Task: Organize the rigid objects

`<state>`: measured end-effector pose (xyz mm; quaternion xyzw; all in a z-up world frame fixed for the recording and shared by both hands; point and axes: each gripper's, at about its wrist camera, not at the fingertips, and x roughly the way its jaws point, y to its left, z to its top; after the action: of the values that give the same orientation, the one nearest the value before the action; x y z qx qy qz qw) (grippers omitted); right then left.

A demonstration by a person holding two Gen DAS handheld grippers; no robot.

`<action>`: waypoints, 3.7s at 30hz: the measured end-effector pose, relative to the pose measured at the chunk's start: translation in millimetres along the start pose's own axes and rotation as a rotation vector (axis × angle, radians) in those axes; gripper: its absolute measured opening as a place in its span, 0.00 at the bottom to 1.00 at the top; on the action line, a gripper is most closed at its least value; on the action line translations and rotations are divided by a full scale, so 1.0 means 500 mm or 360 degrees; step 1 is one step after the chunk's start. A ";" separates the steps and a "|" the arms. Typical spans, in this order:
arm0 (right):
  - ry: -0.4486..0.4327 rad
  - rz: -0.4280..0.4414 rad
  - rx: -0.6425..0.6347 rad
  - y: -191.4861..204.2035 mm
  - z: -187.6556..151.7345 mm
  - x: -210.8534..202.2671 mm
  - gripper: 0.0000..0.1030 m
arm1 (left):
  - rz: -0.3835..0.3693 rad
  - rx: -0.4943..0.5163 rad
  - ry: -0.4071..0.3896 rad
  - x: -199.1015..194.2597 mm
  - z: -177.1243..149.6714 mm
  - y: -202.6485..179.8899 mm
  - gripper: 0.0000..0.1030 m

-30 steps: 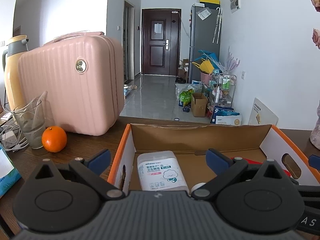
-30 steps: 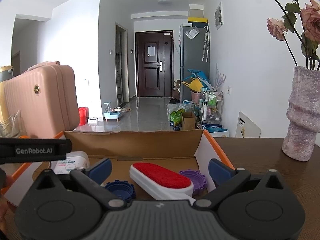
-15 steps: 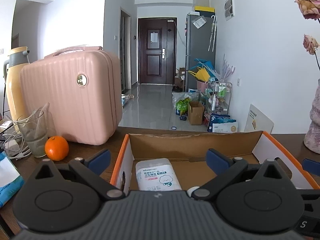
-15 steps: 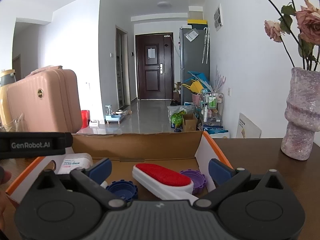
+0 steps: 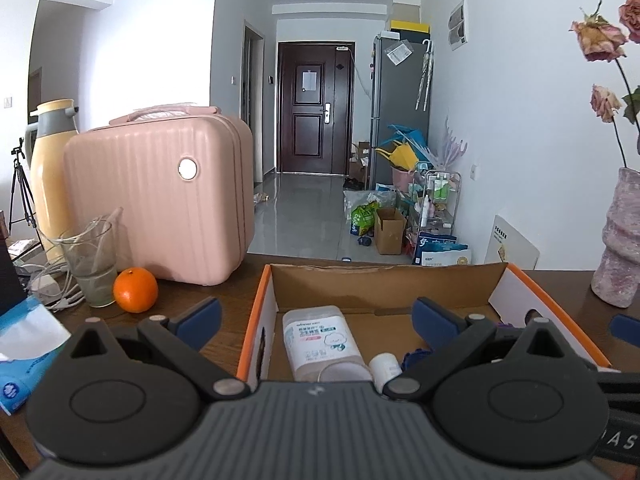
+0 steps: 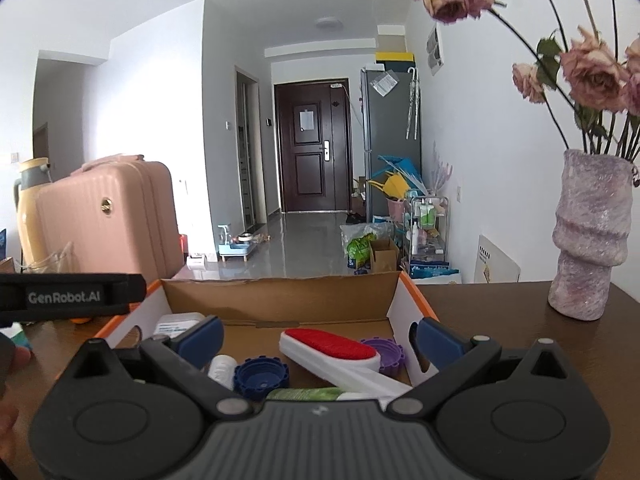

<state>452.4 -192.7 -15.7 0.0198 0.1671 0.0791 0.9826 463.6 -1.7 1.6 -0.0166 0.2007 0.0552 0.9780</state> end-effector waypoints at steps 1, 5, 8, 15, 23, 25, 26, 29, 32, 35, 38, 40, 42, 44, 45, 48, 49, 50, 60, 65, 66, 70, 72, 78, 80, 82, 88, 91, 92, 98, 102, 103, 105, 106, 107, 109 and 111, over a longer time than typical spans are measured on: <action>-0.0006 0.0001 -0.0001 0.002 -0.001 -0.013 1.00 | -0.0002 0.0004 -0.0004 -0.010 -0.001 0.001 1.00; -0.0026 0.0001 -0.0001 0.002 -0.001 -0.059 1.00 | -0.0014 0.0018 -0.0006 -0.055 -0.007 0.006 1.00; -0.0041 0.0004 -0.0007 0.002 -0.004 -0.098 1.00 | -0.0029 0.0038 -0.0015 -0.096 -0.012 0.007 1.00; -0.0086 0.0025 -0.0003 0.007 -0.014 -0.207 1.00 | -0.0051 0.0066 -0.0040 -0.202 -0.025 0.017 1.00; -0.0141 0.0032 -0.0012 0.030 -0.045 -0.357 1.00 | -0.0089 0.0079 -0.0072 -0.332 -0.054 0.047 1.00; -0.0150 0.0026 -0.0012 0.036 -0.056 -0.393 1.00 | -0.0098 0.0080 -0.0081 -0.362 -0.065 0.058 1.00; -0.0153 0.0021 -0.0011 0.039 -0.061 -0.408 1.00 | -0.0100 0.0080 -0.0087 -0.379 -0.072 0.064 1.00; -0.0156 0.0011 -0.0008 0.051 -0.078 -0.460 1.00 | -0.0108 0.0079 -0.0097 -0.420 -0.089 0.085 1.00; -0.0157 0.0003 -0.0012 0.061 -0.093 -0.502 1.00 | -0.0105 0.0073 -0.0103 -0.462 -0.108 0.106 1.00; -0.0163 -0.0005 -0.0030 0.072 -0.109 -0.542 1.00 | -0.0114 0.0053 -0.0107 -0.502 -0.127 0.127 1.00; -0.0182 -0.0004 -0.0049 0.084 -0.123 -0.580 1.00 | -0.0128 0.0044 -0.0119 -0.541 -0.146 0.143 1.00; -0.0189 -0.0007 -0.0054 0.090 -0.134 -0.603 1.00 | -0.0128 0.0046 -0.0120 -0.567 -0.161 0.151 1.00; -0.0195 -0.0015 -0.0059 0.097 -0.145 -0.624 1.00 | -0.0141 0.0045 -0.0110 -0.585 -0.175 0.157 1.00; -0.0194 -0.0022 -0.0063 0.100 -0.153 -0.636 1.00 | -0.0147 0.0047 -0.0104 -0.601 -0.190 0.161 1.00; -0.0190 -0.0023 -0.0064 0.101 -0.158 -0.643 1.00 | -0.0145 0.0047 -0.0101 -0.607 -0.197 0.161 1.00; -0.0174 -0.0023 -0.0063 0.106 -0.171 -0.657 1.00 | -0.0147 0.0044 -0.0089 -0.623 -0.215 0.165 1.00; -0.0170 -0.0024 -0.0065 0.108 -0.176 -0.661 1.00 | -0.0147 0.0045 -0.0087 -0.626 -0.218 0.165 1.00; -0.0168 -0.0023 -0.0067 0.109 -0.179 -0.664 1.00 | -0.0146 0.0047 -0.0087 -0.630 -0.222 0.166 1.00; -0.0191 -0.0017 -0.0077 0.119 -0.184 -0.684 1.00 | -0.0141 0.0061 -0.0103 -0.649 -0.236 0.165 1.00; -0.0195 -0.0017 -0.0081 0.120 -0.183 -0.686 1.00 | -0.0141 0.0061 -0.0107 -0.652 -0.236 0.165 1.00; -0.0195 -0.0016 -0.0081 0.120 -0.183 -0.686 1.00 | -0.0142 0.0061 -0.0107 -0.652 -0.236 0.165 1.00; -0.0195 -0.0017 -0.0081 0.120 -0.183 -0.686 1.00 | -0.0142 0.0061 -0.0108 -0.653 -0.236 0.164 1.00; -0.0194 -0.0016 -0.0081 0.120 -0.184 -0.686 1.00 | -0.0143 0.0060 -0.0108 -0.653 -0.236 0.164 1.00; -0.0194 -0.0017 -0.0082 0.120 -0.184 -0.686 1.00 | -0.0142 0.0062 -0.0106 -0.652 -0.237 0.164 1.00; -0.0194 -0.0017 -0.0082 0.120 -0.184 -0.686 1.00 | -0.0140 0.0063 -0.0104 -0.653 -0.237 0.164 1.00; -0.0194 -0.0017 -0.0082 0.120 -0.184 -0.686 1.00 | -0.0141 0.0063 -0.0105 -0.652 -0.236 0.164 1.00; -0.0194 -0.0016 -0.0082 0.120 -0.184 -0.686 1.00 | -0.0141 0.0063 -0.0105 -0.652 -0.237 0.164 1.00; -0.0193 -0.0017 -0.0082 0.121 -0.184 -0.686 1.00 | -0.0140 0.0063 -0.0107 -0.652 -0.237 0.163 1.00; -0.0193 -0.0017 -0.0083 0.121 -0.184 -0.686 1.00 | -0.0139 0.0064 -0.0108 -0.653 -0.237 0.163 1.00; -0.0193 -0.0015 -0.0084 0.121 -0.184 -0.686 1.00 | -0.0138 0.0064 -0.0108 -0.652 -0.236 0.162 1.00; -0.0192 -0.0014 -0.0084 0.121 -0.184 -0.686 1.00 | -0.0138 0.0065 -0.0108 -0.651 -0.236 0.161 1.00; -0.0192 -0.0013 -0.0085 0.121 -0.184 -0.686 1.00 | -0.0138 0.0064 -0.0107 -0.651 -0.236 0.162 1.00; -0.0193 -0.0013 -0.0084 0.120 -0.184 -0.687 1.00 | -0.0140 0.0065 -0.0109 -0.652 -0.236 0.162 1.00; -0.0192 -0.0013 -0.0084 0.121 -0.184 -0.686 1.00 | -0.0138 0.0065 -0.0110 -0.651 -0.235 0.162 1.00; -0.0192 -0.0014 -0.0084 0.121 -0.184 -0.686 1.00 | -0.0138 0.0065 -0.0110 -0.651 -0.235 0.161 1.00; -0.0191 -0.0014 -0.0085 0.121 -0.184 -0.686 1.00 | -0.0139 0.0064 -0.0108 -0.651 -0.236 0.162 1.00; -0.0190 -0.0013 -0.0086 0.121 -0.185 -0.686 1.00 | -0.0136 0.0063 -0.0107 -0.651 -0.236 0.162 1.00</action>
<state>93.0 -187.7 12.8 -0.0027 0.1062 0.0782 0.9913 110.9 39.2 20.9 -0.0039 0.1677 0.0101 0.9858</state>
